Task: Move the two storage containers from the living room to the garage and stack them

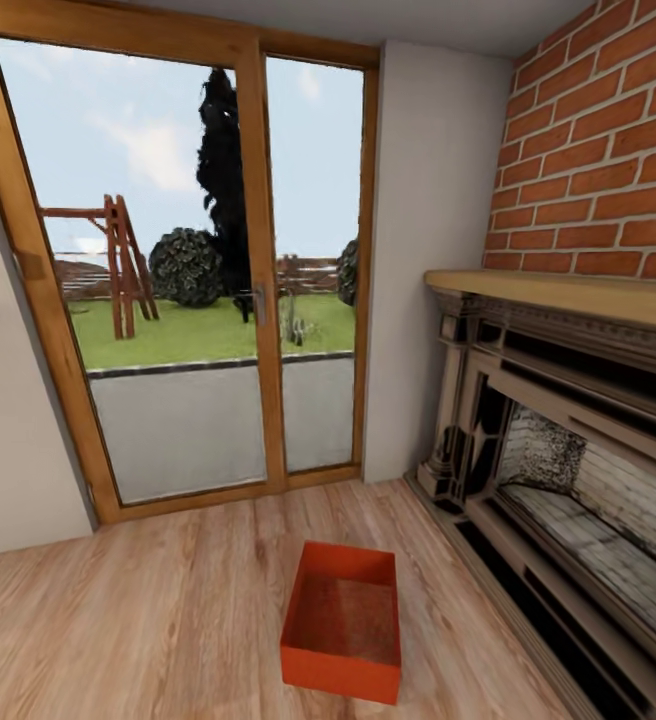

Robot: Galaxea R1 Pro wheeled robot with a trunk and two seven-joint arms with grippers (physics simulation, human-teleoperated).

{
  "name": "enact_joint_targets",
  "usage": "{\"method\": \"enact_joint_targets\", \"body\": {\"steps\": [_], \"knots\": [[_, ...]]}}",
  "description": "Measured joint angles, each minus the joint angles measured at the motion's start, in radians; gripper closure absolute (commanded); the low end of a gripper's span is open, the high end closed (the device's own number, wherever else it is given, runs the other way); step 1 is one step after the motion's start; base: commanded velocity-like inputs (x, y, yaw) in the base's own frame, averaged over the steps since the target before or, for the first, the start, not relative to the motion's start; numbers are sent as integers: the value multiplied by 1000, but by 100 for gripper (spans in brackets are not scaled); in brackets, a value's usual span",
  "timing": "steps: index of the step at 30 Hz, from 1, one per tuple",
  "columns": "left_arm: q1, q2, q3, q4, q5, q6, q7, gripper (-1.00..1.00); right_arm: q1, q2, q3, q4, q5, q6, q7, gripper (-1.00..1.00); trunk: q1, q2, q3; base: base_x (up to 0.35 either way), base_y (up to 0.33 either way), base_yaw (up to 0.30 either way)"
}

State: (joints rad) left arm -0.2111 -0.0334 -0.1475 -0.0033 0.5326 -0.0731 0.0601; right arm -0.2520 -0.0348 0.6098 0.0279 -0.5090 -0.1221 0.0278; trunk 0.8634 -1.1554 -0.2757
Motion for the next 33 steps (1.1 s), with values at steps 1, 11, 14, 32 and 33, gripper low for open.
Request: {"method": "enact_joint_targets", "body": {"steps": [1,11,14,32,33], "knots": [[0,0,0,0,0,0,0,-100,0,0,0,0,0,0,0,-100,0,0,0,321,0,0],[0,0,0,0,0,-2,1,-100,0,1,0,0,0,0,-1,-100,0,0,0,321,0,0],[0,0,0,0,0,-2,0,-100,0,1,0,1,0,0,-1,-100,0,0,0,321,0,0],[0,0,0,0,0,-6,1,-100,0,1,0,0,0,0,-1,-100,0,0,0,314,0,0],[0,0,0,0,0,-6,1,-100,0,2,0,1,0,0,-1,-100,0,0,0,292,0,0]]}}
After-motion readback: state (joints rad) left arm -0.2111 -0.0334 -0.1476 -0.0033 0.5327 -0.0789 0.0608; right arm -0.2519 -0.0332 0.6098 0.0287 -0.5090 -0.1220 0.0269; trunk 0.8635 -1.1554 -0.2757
